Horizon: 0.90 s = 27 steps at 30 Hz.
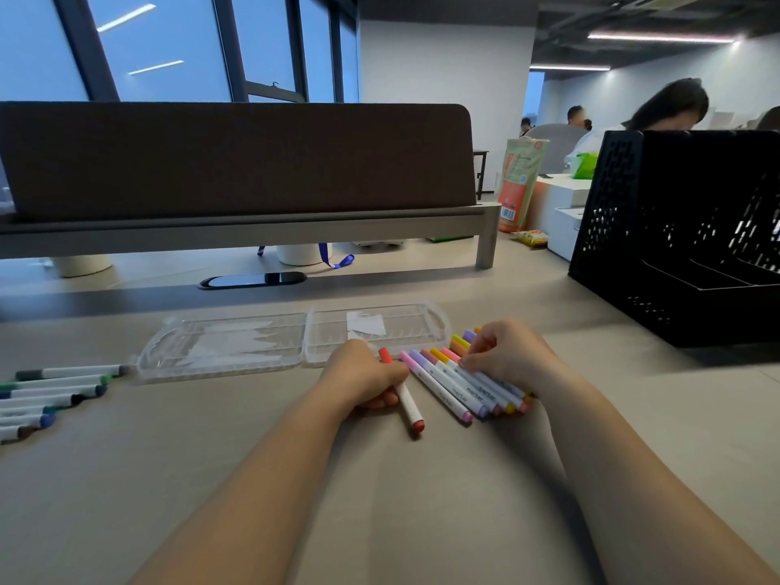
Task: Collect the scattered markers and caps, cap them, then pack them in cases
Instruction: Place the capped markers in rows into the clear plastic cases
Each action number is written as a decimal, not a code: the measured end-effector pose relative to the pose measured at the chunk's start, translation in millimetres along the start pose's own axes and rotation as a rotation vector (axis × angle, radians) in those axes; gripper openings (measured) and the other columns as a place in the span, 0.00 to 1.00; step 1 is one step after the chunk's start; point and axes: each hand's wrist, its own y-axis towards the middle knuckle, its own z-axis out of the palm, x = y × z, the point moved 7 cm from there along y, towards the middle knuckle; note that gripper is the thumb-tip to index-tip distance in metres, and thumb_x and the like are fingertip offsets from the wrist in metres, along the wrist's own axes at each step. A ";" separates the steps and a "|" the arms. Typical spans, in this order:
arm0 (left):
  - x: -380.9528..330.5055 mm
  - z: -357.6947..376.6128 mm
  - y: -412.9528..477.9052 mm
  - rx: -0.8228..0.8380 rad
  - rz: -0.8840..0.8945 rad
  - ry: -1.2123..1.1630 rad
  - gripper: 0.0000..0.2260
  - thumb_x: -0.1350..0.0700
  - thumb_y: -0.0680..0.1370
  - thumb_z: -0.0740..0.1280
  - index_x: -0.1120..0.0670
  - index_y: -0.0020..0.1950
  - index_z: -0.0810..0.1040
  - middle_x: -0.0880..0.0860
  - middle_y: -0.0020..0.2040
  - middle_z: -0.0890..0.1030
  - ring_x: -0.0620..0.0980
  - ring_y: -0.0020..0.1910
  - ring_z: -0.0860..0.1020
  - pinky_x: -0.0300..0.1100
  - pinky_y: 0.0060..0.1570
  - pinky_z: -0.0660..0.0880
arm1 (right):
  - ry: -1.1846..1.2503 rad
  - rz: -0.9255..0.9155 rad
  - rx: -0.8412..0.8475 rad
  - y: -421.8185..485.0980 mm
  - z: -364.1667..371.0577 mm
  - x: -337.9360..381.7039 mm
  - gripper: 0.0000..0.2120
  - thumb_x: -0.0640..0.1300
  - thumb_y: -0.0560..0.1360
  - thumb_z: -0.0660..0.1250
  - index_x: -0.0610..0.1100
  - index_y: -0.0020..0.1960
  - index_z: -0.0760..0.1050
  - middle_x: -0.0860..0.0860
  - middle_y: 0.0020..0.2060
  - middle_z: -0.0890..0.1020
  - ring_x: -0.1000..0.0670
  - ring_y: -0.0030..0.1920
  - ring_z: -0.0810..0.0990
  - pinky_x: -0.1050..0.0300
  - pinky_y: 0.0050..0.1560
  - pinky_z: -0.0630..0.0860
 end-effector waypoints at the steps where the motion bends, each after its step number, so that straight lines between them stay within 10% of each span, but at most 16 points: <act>1: 0.7 -0.3 -0.1 0.000 -0.007 -0.018 0.08 0.55 0.71 0.69 0.60 0.40 0.81 0.52 0.26 0.81 0.44 0.23 0.77 0.35 0.27 0.76 | -0.039 -0.003 -0.002 -0.4 0.3 1.0 0.05 0.51 0.71 0.72 0.50 0.41 0.79 0.52 0.38 0.80 0.53 0.43 0.77 0.58 0.38 0.72; 11: -7.3 -16.6 -4.4 -0.019 0.042 -0.147 0.12 0.51 0.81 0.58 0.56 0.43 0.74 0.54 0.34 0.80 0.46 0.27 0.78 0.38 0.30 0.76 | -0.455 -0.076 -0.117 -6.7 1.7 20.4 0.11 0.53 0.74 0.66 0.47 0.37 0.76 0.51 0.34 0.79 0.51 0.36 0.75 0.60 0.33 0.68; 19: 1.1 -82.8 11.3 -0.243 0.135 -0.045 0.15 0.47 0.82 0.55 0.55 0.45 0.72 0.55 0.35 0.76 0.49 0.31 0.73 0.39 0.29 0.69 | 0.085 -0.055 -0.075 21.0 13.6 48.7 0.12 0.51 0.79 0.60 0.45 0.44 0.74 0.47 0.40 0.82 0.49 0.37 0.77 0.53 0.41 0.76; 27: 2.5 -114.6 49.3 -0.240 0.067 -0.091 0.11 0.53 0.80 0.61 0.59 0.56 0.76 0.55 0.41 0.77 0.47 0.36 0.74 0.44 0.50 0.77 | 0.574 0.041 0.070 52.1 39.5 106.0 0.14 0.50 0.79 0.62 0.39 0.46 0.78 0.51 0.38 0.82 0.53 0.32 0.71 0.60 0.37 0.72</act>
